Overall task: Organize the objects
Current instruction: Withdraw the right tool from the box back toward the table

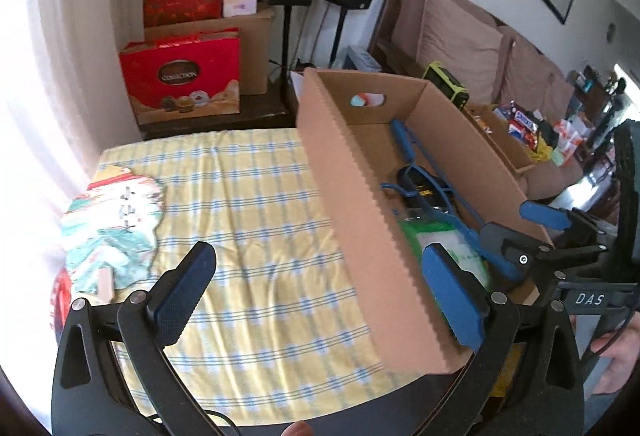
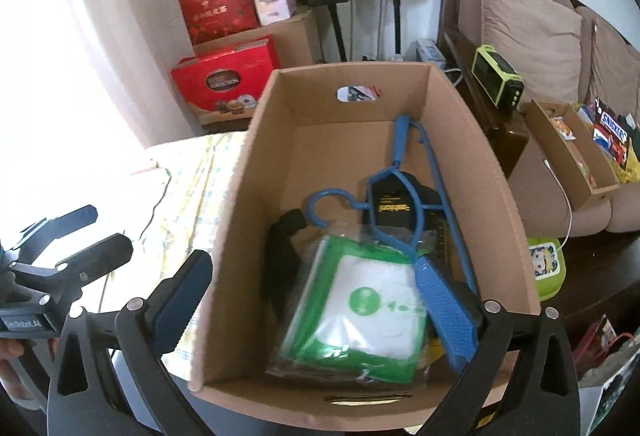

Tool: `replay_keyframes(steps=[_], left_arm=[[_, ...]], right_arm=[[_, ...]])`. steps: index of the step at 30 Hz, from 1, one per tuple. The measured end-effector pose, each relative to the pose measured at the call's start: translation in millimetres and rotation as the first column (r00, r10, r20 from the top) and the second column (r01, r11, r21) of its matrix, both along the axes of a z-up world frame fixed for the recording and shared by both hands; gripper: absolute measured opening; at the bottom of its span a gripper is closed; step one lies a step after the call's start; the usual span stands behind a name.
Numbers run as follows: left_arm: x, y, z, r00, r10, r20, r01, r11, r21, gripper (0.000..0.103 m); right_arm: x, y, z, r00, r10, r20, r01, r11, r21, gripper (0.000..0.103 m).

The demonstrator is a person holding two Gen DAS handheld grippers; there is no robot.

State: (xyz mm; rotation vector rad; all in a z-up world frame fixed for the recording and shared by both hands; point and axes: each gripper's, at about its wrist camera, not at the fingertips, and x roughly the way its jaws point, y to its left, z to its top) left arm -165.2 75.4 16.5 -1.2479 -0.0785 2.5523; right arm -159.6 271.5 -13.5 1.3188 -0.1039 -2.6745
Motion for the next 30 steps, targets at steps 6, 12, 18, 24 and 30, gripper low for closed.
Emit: replay_keyframes(steps=[6,12,18,24,30], left_arm=[[10,-22,4,1.0,0.021,-0.021,-0.021,1.0,-0.009,0.103],[15,-48,1,0.998,0.057,-0.02,-0.057,0.998,-0.014,0.103],[21,-75,-2,0.994,0.105,-0.031,-0.105,0.994,-0.014,0.103],[23,-103,-8,0.988,0.149,-0.027,-0.149,0.989,-0.015,0.103],[23,-128,-21,0.982,0.191,-0.006,-0.191,0.981,-0.015,0.103]], right_arm=[[3,-24,0,1.0,0.029,-0.003,-0.029,1.0,0.002,0.102],[5,-50,2,0.998,0.059,-0.009,-0.059,0.998,0.003,0.102],[5,-76,3,0.996,0.088,-0.01,-0.088,0.996,0.0,0.102],[2,-96,2,0.994,0.111,-0.011,-0.111,0.994,-0.002,0.102],[-1,-115,-2,0.992,0.126,-0.01,-0.126,0.992,0.003,0.102]])
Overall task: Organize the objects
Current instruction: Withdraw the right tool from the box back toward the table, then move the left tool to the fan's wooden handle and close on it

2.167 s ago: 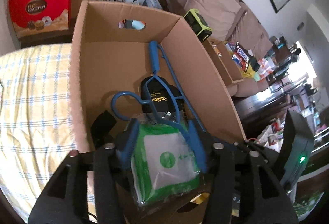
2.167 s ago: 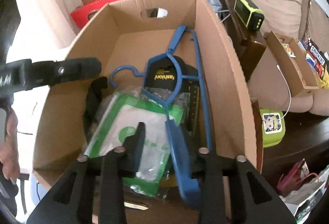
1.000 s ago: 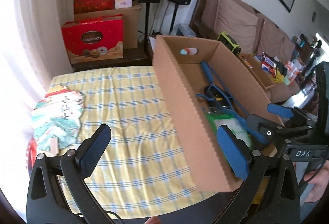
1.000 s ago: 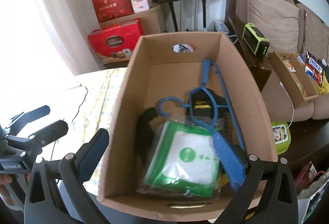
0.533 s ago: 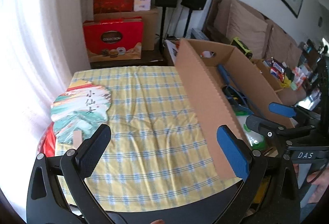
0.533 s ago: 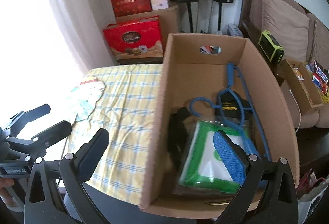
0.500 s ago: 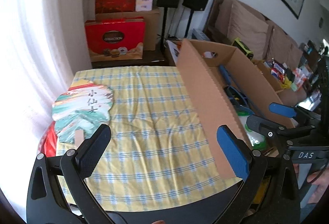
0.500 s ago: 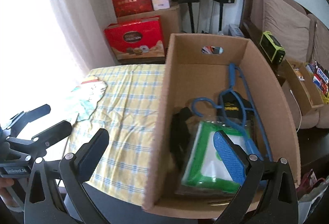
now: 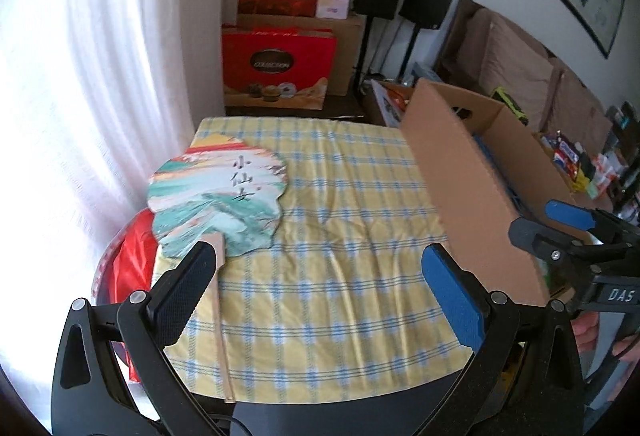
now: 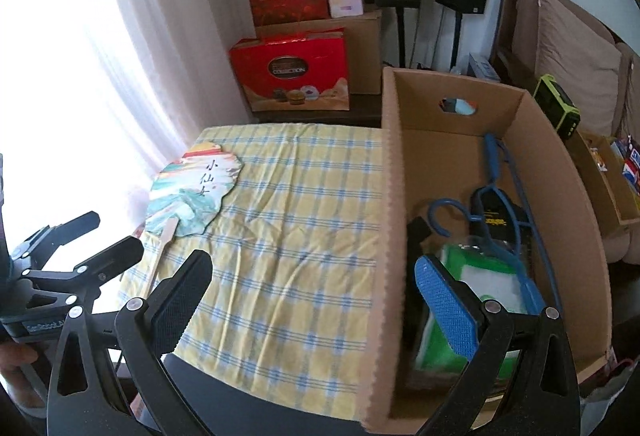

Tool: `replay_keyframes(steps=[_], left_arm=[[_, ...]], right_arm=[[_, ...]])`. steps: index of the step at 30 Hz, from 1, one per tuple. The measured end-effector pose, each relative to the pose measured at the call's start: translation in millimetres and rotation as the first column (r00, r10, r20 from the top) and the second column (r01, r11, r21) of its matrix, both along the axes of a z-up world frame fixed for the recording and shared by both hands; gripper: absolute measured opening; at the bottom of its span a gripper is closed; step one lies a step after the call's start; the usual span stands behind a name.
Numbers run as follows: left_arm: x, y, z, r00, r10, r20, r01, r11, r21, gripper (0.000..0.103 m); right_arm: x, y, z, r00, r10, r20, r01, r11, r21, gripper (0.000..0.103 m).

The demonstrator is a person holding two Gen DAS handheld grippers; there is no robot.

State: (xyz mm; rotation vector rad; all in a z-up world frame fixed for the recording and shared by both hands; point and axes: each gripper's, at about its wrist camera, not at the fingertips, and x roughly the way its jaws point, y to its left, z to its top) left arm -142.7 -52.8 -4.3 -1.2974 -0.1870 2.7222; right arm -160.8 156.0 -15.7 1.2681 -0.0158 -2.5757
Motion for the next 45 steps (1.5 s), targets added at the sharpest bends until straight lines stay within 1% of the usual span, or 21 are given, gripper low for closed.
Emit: replay_keyframes(steps=[4,7,10,12,18,21,24,28,32,34,35,36,37,38,39,40,42,43,45], left_arm=[[2,-22,-14,0.999,0.031,0.012,-0.031,0.999,0.008,0.103],[5,-41,-30,0.997,0.068,0.026,-0.068,0.998,0.001,0.103],[6,-59,-52,0.993,0.103,0.066,-0.102,0.995,-0.009,0.103],[7,-68,-64,0.99,0.113,0.084,-0.113,0.994,-0.002,0.103],[10,-82,-93,0.983,0.136,0.124,-0.138,0.99,0.005,0.103],[11,-86,-99,0.983,0.139,0.12,-0.143,0.989,0.023,0.103],[8,-90,-104,0.982,0.148,0.121,-0.152,0.988,0.025,0.102],[5,-94,-110,0.979,0.156,0.131,-0.163,0.986,0.04,0.099],[2,-96,-116,0.977,0.155,0.145,-0.165,0.984,0.062,0.097],[-1,-95,-117,0.978,0.15,0.145,-0.16,0.985,0.061,0.094],[-2,-93,-118,0.979,0.147,0.145,-0.156,0.986,0.057,0.09],[-3,-91,-118,0.98,0.14,0.144,-0.149,0.987,0.054,0.082],[-3,-89,-118,0.981,0.131,0.143,-0.14,0.989,0.052,0.077],[-4,-87,-119,0.982,0.122,0.141,-0.13,0.99,0.047,0.07],[-5,-85,-120,0.983,0.119,0.14,-0.126,0.991,0.037,0.065],[-6,-83,-121,0.983,0.119,0.141,-0.125,0.992,0.03,0.063],[-8,-82,-125,0.981,0.121,0.151,-0.125,0.992,0.021,0.05],[-8,-81,-127,0.98,0.122,0.154,-0.125,0.992,0.013,0.047],[-9,-79,-131,0.98,0.121,0.16,-0.121,0.993,-0.011,0.034]], right_arm=[[-2,-11,-5,1.0,0.006,0.0,-0.006,1.0,-0.013,0.102],[-5,-20,-10,1.0,0.016,0.002,-0.016,1.0,-0.021,0.102],[-7,-27,-18,1.0,0.021,0.006,-0.021,0.999,-0.03,0.102],[-7,-32,-24,1.0,0.024,0.014,-0.023,0.999,-0.04,0.102],[-5,-50,-43,0.999,0.042,0.029,-0.041,0.998,-0.055,0.102],[-4,-54,-50,0.998,0.045,0.032,-0.043,0.996,-0.072,0.102],[-3,-59,-57,0.998,0.047,0.044,-0.043,0.995,-0.093,0.102],[-4,-60,-70,0.997,0.047,0.068,-0.038,0.991,-0.129,0.102],[-5,-62,-81,0.994,0.05,0.093,-0.036,0.99,-0.138,0.102],[-7,-61,-85,0.993,0.049,0.105,-0.033,0.989,-0.147,0.102],[-7,-60,-88,0.993,0.049,0.111,-0.032,0.988,-0.151,0.102],[-7,-59,-90,0.992,0.048,0.119,-0.029,0.988,-0.154,0.102],[-8,-58,-91,0.991,0.045,0.127,-0.024,0.987,-0.161,0.102],[-7,-56,-93,0.99,0.043,0.131,-0.021,0.985,-0.169,0.102],[-7,-55,-94,0.99,0.042,0.136,-0.018,0.984,-0.176,0.102],[-7,-54,-95,0.989,0.042,0.143,-0.016,0.983,-0.182,0.102],[-7,-52,-96,0.988,0.042,0.149,-0.014,0.983,-0.186,0.102],[-7,-52,-97,0.988,0.042,0.151,-0.013,0.982,-0.189,0.102],[-7,-51,-97,0.986,0.046,0.157,-0.014,0.98,-0.2,0.102]])
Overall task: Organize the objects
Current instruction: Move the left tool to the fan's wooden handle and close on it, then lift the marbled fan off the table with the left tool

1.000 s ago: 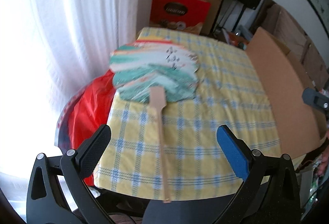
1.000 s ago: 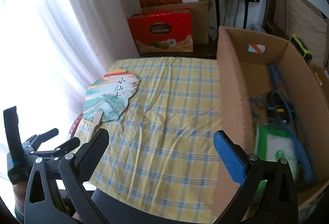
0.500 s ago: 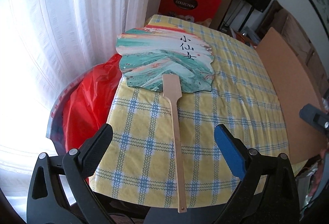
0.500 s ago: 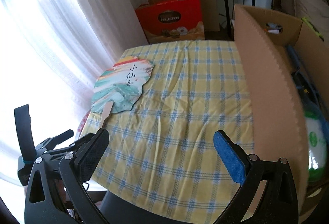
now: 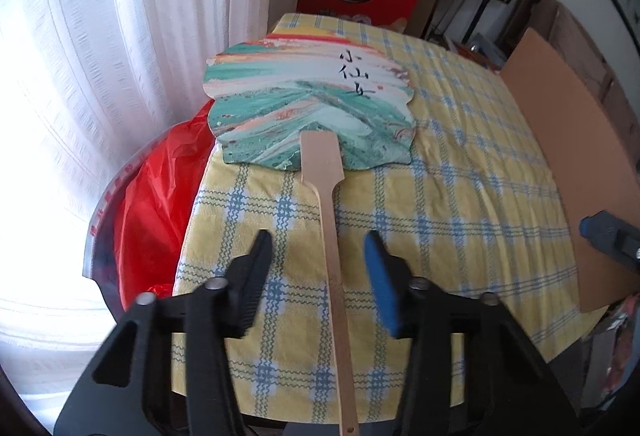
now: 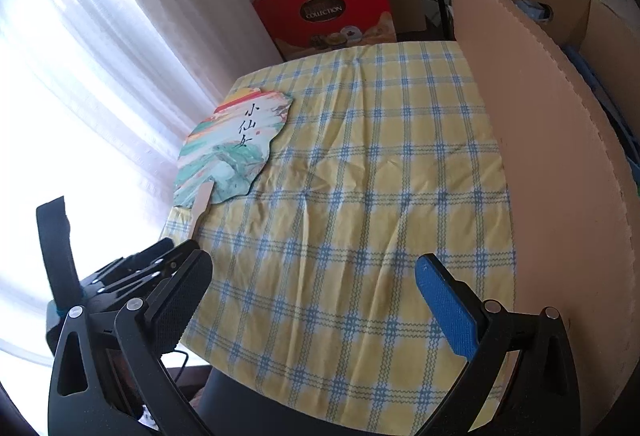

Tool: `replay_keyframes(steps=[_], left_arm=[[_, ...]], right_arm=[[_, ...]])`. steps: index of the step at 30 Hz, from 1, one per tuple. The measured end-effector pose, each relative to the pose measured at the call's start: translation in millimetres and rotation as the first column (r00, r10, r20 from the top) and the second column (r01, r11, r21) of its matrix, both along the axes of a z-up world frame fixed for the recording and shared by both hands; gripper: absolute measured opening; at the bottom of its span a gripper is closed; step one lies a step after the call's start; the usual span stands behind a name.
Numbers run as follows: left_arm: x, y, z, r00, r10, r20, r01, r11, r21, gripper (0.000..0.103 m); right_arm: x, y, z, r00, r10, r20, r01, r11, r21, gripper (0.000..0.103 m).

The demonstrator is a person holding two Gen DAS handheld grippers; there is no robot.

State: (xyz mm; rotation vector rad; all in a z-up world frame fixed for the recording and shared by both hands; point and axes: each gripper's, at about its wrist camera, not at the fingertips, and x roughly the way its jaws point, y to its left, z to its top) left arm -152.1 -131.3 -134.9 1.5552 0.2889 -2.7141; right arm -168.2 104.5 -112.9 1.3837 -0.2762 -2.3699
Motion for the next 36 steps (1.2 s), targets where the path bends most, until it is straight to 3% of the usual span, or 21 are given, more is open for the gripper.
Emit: replay_keyframes(steps=[2,5,8,12,17,21,23,27,36], left_arm=[[1,1,-2,1.0,-0.008,-0.003,0.008,1.0,-0.004,0.018],[4,0,-4,1.0,-0.023,-0.009,0.024,0.999,0.027,0.008],[7,0,-3,0.999,-0.038,-0.007,0.038,0.999,0.025,0.008],[16,-5,-1,0.998,-0.062,-0.002,0.062,0.993,0.097,0.008],[35,-11,0,0.996,-0.091,0.006,0.089,0.983,0.163,0.008],[46,-10,5,0.994,-0.11,0.008,0.107,0.976,0.191,0.008],[51,-7,7,0.993,-0.12,0.007,0.116,0.972,0.205,0.008],[59,-2,13,0.99,-0.142,0.003,0.138,0.965,0.223,0.009],[69,7,18,0.985,-0.172,-0.004,0.168,0.956,0.24,0.009]], right_arm=[[0,-1,-1,1.0,0.006,0.007,-0.006,1.0,-0.012,0.102],[0,-4,-4,1.0,0.021,0.018,-0.02,0.999,-0.026,0.102],[-1,-10,-7,0.999,0.037,0.032,-0.036,0.998,-0.042,0.102],[-4,-18,-12,0.996,0.064,0.062,-0.057,0.993,-0.107,0.102],[-9,-37,-15,0.995,0.099,0.03,-0.096,0.991,-0.092,0.087],[-23,-45,-33,0.989,0.099,0.105,-0.08,0.982,-0.173,0.078],[-29,-47,-40,0.985,0.102,0.137,-0.074,0.978,-0.197,0.065],[-37,-44,-49,0.98,0.092,0.175,-0.047,0.967,-0.249,0.062],[-48,-41,-55,0.967,0.09,0.239,0.002,0.932,-0.362,0.044]])
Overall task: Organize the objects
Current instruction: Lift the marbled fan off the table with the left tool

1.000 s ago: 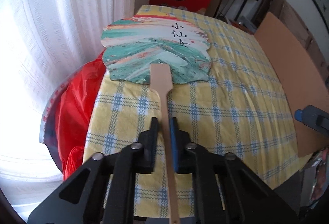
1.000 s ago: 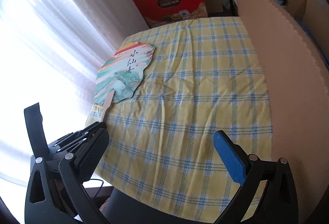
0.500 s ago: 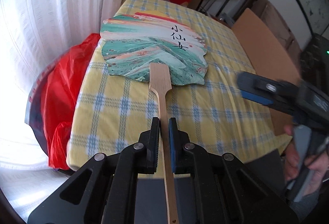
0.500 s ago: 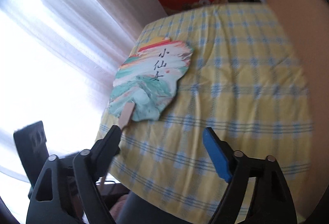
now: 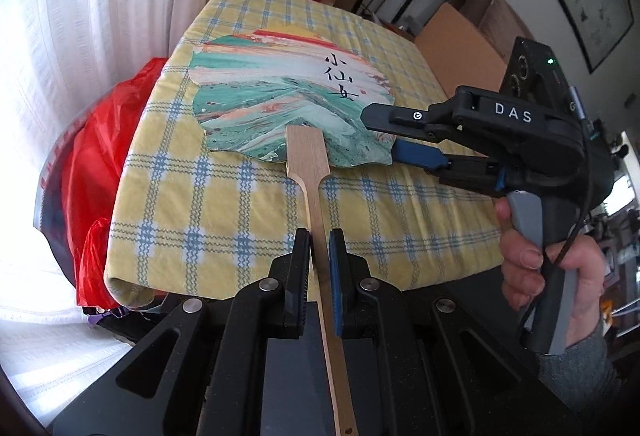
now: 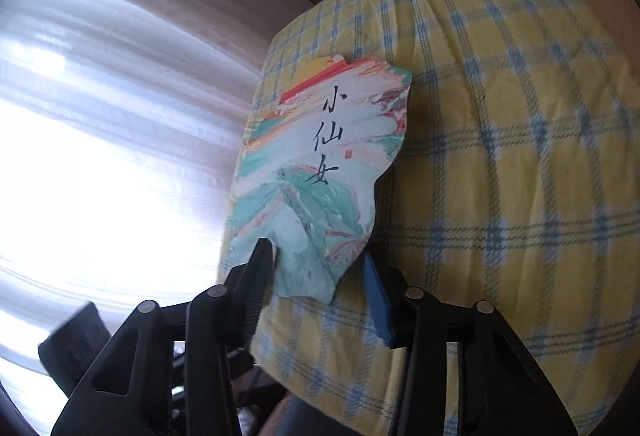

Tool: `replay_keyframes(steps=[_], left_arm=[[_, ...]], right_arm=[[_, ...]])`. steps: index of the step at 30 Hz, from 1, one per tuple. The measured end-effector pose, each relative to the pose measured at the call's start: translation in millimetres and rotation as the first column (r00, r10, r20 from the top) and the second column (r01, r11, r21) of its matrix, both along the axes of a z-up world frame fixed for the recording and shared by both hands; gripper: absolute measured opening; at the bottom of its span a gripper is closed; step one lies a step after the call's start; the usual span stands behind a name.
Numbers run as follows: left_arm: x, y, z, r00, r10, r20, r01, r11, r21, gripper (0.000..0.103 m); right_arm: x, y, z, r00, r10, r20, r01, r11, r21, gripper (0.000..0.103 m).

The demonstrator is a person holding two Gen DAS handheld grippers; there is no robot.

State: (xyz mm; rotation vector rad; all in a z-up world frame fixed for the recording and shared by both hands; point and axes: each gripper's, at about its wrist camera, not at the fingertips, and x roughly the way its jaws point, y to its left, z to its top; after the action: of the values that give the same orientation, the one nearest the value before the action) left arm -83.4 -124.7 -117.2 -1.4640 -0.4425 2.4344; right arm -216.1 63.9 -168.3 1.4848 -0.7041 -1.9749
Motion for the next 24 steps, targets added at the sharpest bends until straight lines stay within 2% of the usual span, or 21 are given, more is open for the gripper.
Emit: replay_keyframes(steps=[2,5,10,24], left_arm=[[0,0,2,1.0,-0.002,-0.007,0.002,1.0,0.007,0.009],[1,3,6,1.0,-0.008,-0.02,0.009,1.0,0.009,0.009],[2,5,9,1.0,-0.011,-0.026,0.012,0.999,0.033,0.009],[5,25,33,0.995,-0.058,-0.084,0.062,0.997,0.05,0.01]], right_arm=[[0,-1,2,1.0,0.008,-0.001,-0.008,1.0,-0.006,0.034],[1,-3,12,0.999,0.013,-0.042,-0.011,1.0,0.027,0.026],[6,6,28,0.996,0.011,-0.085,-0.009,1.0,0.03,0.019],[13,18,79,0.976,0.011,-0.216,-0.002,0.999,0.042,0.013]])
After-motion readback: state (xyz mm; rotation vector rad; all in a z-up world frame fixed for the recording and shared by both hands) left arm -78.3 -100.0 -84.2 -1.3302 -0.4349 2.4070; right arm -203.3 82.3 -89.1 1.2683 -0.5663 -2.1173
